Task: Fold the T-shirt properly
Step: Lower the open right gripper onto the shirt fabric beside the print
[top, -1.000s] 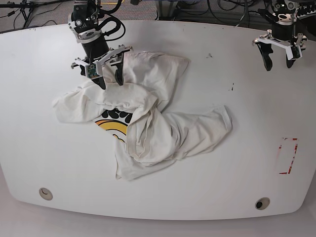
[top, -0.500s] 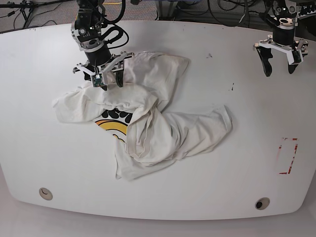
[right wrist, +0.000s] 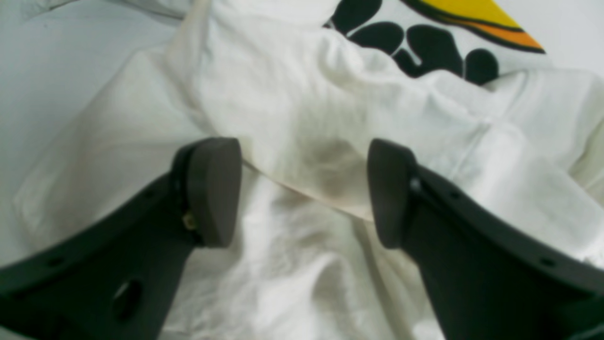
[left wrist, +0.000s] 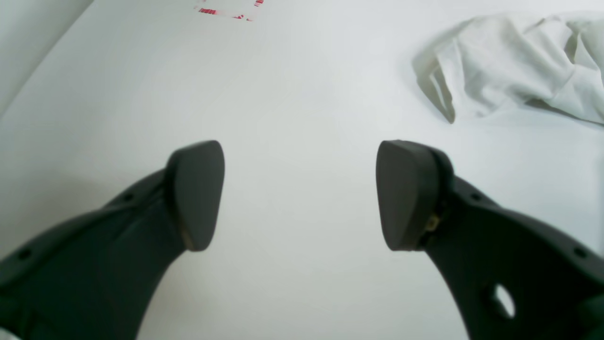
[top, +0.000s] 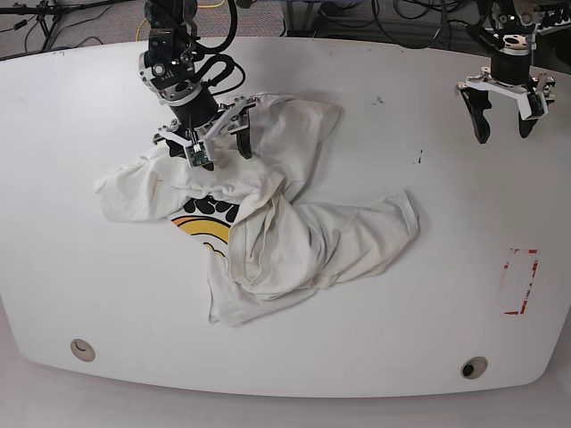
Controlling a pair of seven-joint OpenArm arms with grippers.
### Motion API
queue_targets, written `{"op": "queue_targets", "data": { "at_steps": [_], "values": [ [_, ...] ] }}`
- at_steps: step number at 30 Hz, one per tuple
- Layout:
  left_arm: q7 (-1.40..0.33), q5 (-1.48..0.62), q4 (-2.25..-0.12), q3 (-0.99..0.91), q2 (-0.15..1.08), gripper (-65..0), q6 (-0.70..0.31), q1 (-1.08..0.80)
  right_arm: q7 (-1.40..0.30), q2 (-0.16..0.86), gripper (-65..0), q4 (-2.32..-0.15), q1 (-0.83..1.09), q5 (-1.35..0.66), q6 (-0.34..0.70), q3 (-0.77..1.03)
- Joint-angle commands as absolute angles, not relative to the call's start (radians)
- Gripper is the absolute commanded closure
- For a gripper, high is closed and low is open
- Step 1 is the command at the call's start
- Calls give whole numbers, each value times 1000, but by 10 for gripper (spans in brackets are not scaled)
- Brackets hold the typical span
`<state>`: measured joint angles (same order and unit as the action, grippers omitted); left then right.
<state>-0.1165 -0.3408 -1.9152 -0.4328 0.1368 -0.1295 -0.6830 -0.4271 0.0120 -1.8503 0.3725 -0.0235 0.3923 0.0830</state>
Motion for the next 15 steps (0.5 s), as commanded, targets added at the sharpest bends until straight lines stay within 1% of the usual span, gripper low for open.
{"op": "queue_targets", "data": {
  "at_steps": [1, 15],
  "values": [
    [-96, -340, -1928, -436, 140, -466, -128, -684, -399, 25, -414, -1874, 359, -58, 386, 77],
    [-96, -345, -1933, -436, 142, -462, -127, -689, -386, 54, -406, -1885, 321, -101, 387, 96]
  ]
}}
